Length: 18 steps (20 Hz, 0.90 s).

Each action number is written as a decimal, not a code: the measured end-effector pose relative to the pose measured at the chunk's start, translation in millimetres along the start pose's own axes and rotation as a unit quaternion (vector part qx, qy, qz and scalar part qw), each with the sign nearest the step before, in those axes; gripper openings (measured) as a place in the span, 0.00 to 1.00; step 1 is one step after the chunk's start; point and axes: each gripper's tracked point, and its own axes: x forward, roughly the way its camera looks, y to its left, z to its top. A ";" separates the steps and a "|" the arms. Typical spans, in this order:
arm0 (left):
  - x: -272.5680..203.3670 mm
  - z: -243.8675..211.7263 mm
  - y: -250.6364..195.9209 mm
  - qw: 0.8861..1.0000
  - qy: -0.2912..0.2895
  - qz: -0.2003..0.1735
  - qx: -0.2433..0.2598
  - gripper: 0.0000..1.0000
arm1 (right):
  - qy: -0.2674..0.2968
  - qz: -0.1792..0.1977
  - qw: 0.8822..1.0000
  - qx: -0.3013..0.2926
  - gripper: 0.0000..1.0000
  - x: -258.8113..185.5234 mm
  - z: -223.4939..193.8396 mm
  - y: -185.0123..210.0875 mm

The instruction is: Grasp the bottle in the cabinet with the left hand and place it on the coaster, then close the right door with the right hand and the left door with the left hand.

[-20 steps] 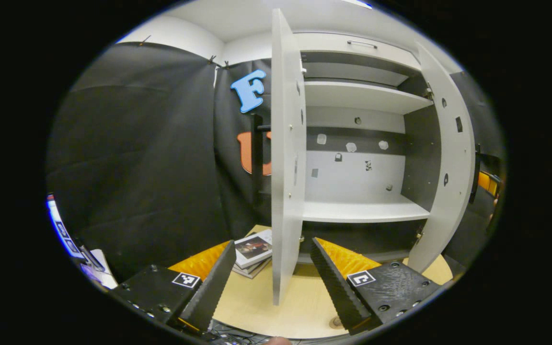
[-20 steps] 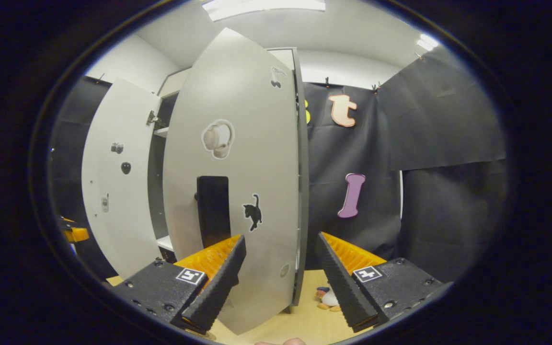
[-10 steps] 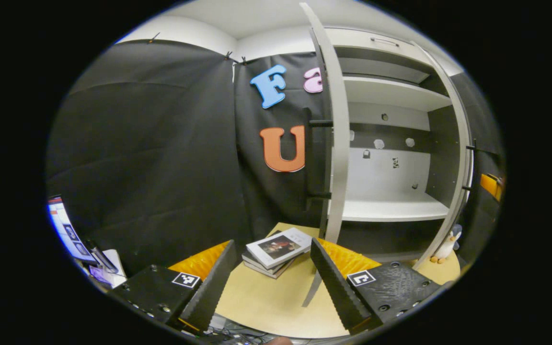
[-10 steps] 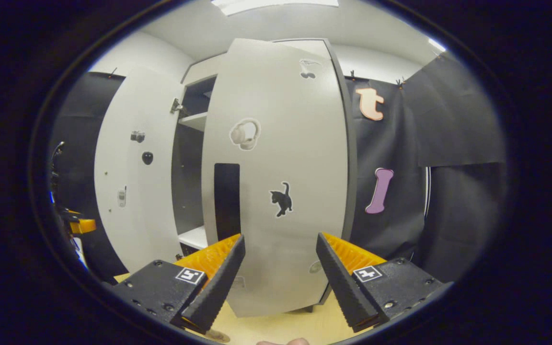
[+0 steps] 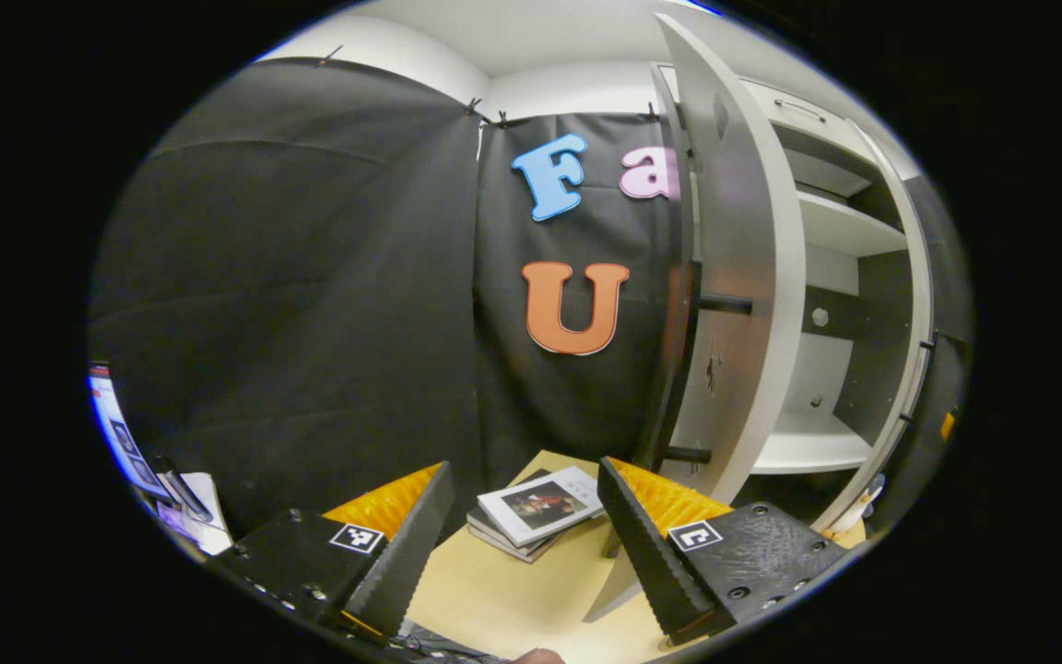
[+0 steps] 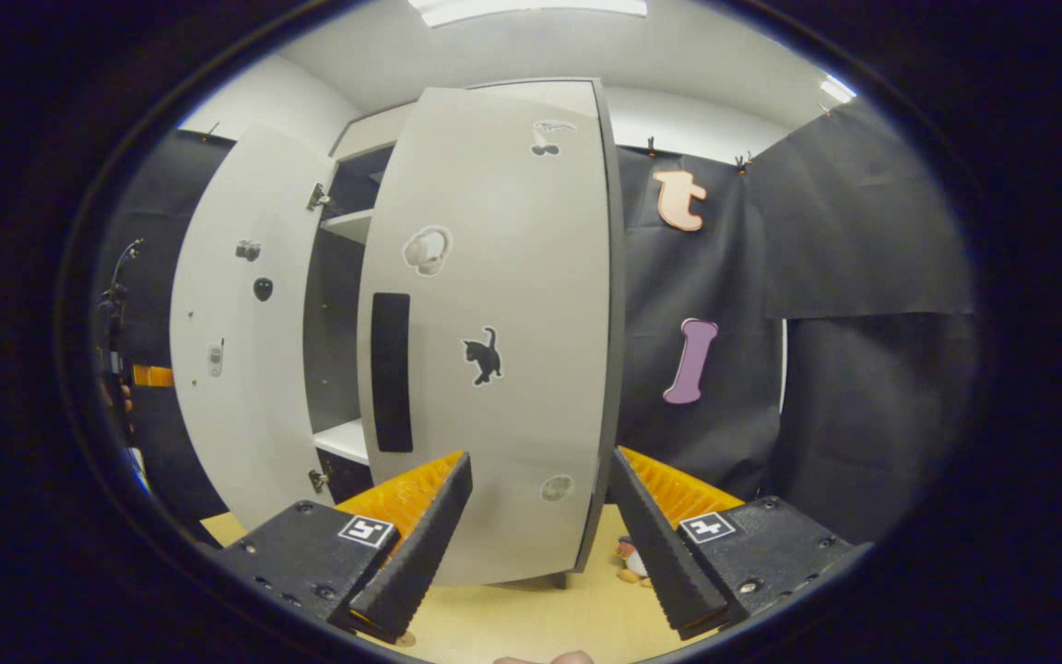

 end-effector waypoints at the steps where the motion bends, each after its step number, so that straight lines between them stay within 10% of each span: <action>1: 3.0 6.6 2.9 1.000 -0.009 0.008 0.007 0.92 | 0.003 -0.005 1.000 0.001 0.98 -4.3 -2.5 -5.9; 18: 1.8 23.1 -28.4 0.999 -0.022 -0.028 0.028 0.94 | 0.040 -0.043 0.997 0.054 0.98 -63.4 -38.8 -74.7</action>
